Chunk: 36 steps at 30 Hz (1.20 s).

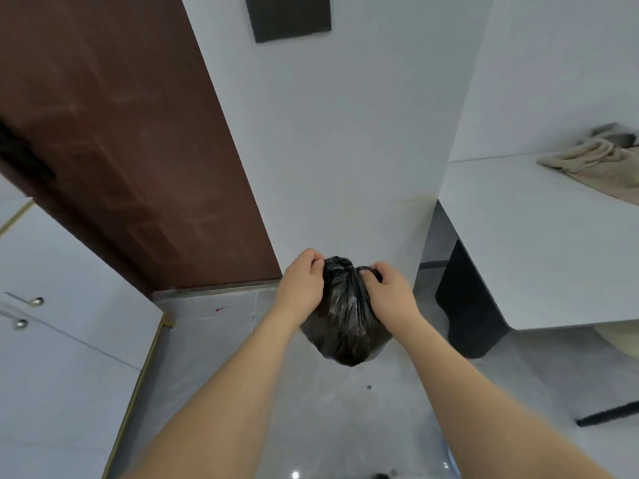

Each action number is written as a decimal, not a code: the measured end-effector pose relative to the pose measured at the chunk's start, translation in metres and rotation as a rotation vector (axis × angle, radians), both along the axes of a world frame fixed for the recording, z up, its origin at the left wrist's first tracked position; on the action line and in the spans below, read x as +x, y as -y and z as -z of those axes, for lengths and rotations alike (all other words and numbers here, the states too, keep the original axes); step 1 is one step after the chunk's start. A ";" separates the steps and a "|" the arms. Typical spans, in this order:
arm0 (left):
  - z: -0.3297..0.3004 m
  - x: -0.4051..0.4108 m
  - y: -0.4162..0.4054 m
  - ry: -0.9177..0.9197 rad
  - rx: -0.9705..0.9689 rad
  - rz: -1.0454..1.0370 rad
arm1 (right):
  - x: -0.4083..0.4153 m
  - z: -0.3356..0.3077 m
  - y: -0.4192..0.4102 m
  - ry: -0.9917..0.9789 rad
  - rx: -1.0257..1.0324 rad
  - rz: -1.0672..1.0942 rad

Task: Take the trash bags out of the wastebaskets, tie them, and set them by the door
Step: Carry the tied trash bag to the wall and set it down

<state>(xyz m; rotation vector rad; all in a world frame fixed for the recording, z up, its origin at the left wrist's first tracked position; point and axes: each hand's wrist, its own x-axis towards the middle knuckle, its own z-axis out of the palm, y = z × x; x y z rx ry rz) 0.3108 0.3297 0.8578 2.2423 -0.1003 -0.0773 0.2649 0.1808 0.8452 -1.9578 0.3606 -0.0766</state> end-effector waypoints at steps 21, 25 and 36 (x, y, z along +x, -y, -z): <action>0.672 0.272 0.191 -0.330 -0.090 0.280 | 0.238 0.648 0.179 -0.336 -0.060 0.290; 0.772 0.326 0.244 -0.251 -0.128 0.362 | 0.280 0.749 0.223 -0.255 -0.200 0.359; 0.879 0.378 0.269 -0.189 -0.024 0.366 | 0.325 0.874 0.227 -0.231 -0.244 0.386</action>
